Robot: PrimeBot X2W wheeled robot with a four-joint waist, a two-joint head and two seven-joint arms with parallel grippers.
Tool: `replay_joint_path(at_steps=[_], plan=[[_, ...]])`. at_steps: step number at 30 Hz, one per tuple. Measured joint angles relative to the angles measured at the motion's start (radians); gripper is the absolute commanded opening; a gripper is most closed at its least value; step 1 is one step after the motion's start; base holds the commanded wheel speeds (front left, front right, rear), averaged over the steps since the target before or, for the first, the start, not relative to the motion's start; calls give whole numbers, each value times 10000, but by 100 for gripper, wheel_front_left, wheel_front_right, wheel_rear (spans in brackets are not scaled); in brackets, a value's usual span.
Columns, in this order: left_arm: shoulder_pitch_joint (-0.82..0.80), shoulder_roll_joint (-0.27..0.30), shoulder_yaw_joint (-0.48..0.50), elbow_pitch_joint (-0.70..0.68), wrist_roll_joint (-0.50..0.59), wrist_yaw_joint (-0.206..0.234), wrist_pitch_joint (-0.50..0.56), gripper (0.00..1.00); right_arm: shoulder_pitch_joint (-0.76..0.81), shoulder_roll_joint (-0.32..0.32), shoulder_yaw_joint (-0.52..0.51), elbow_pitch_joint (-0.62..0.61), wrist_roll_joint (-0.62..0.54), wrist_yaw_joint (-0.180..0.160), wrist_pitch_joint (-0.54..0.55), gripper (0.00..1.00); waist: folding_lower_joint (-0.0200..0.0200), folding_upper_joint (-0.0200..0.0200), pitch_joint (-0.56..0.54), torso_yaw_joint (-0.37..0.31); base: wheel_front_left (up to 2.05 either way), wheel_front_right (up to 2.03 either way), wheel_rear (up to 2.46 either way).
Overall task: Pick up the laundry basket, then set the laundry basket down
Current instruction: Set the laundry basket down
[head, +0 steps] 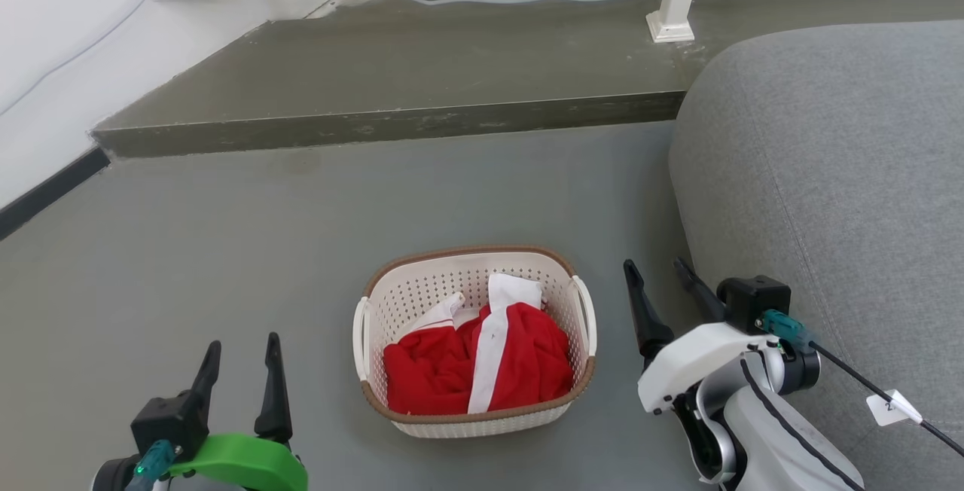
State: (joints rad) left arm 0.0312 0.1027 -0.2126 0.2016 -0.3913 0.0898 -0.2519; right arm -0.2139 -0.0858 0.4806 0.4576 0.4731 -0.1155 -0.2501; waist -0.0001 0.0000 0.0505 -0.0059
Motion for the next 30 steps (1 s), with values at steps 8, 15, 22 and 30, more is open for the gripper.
replay_joint_path(at_steps=[8, 15, 22, 30], plan=[[171, -19, 192, -332, 224, 17, 0, 100, 421, 86, -207, -470, -151, -6, 0, 100, 0, 0, -81, -32, 0, 0, 0], [508, -94, 240, -508, 493, 25, 0, 100, 902, 111, -355, -660, -366, -8, 0, 100, 0, 0, -153, -48, 0, 0, 0], [618, -92, 343, -685, 748, 73, 0, 100, 1056, 130, -533, -924, -525, -23, 0, 100, 0, 0, -190, -48, 0, 0, 0], [801, -134, 504, -886, 943, 88, 0, 100, 1271, 159, -679, -1097, -629, -81, 0, 100, 0, 0, -201, -25, 0, 0, 0]])
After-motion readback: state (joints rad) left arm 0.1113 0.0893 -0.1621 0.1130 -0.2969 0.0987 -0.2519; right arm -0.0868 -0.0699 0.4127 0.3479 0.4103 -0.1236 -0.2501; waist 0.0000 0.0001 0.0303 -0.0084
